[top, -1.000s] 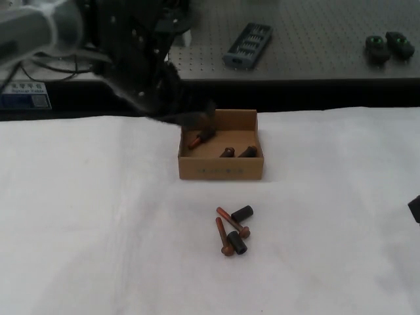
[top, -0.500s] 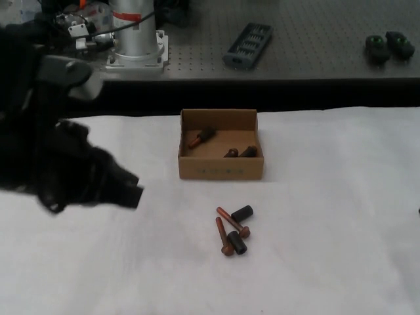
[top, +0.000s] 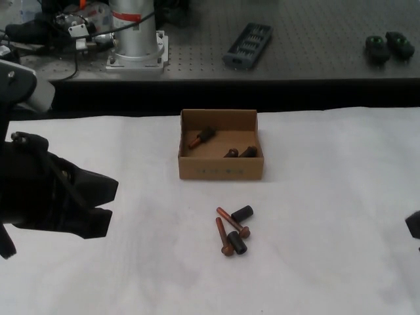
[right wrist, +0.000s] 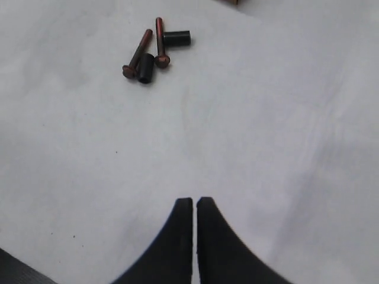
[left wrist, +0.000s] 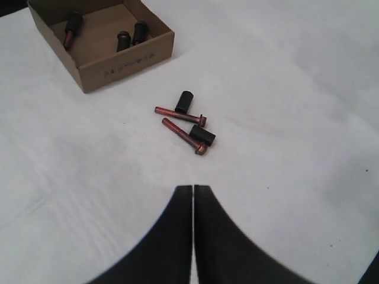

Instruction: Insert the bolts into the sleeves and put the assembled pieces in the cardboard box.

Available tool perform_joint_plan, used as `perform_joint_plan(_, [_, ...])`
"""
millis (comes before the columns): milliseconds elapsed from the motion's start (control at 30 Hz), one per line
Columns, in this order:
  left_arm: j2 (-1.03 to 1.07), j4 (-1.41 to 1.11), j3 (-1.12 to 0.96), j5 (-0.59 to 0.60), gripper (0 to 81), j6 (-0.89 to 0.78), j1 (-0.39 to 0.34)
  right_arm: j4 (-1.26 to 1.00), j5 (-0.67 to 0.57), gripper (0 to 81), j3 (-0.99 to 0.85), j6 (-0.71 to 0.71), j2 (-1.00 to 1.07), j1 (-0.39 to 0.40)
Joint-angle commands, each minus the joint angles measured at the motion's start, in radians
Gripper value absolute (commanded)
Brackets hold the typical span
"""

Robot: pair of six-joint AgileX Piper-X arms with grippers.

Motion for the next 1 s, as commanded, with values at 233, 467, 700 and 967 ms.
perform_joint_plan(233, [-0.006, -0.008, 0.001, 0.003, 0.6, -0.014, -0.004, -0.350, -0.134, 1.8, -0.001, -0.217, 0.114, 0.002])
perform_joint_plan(467, [-0.006, -0.008, 0.001, 0.003, 0.6, -0.014, -0.004, -0.585, -0.181, 29.0, -0.001, -0.505, 0.383, 0.002])
perform_joint_plan(700, [-0.006, -0.008, 0.001, 0.003, 0.6, -0.014, -0.004, -0.820, -0.086, 34.8, -0.008, -0.708, 0.617, 0.002])
perform_joint_plan(967, [-0.006, -0.007, 0.001, 0.003, 0.6, 0.004, -0.004, -0.837, -0.081, 34.7, -0.008, -1.013, 0.797, 0.002])
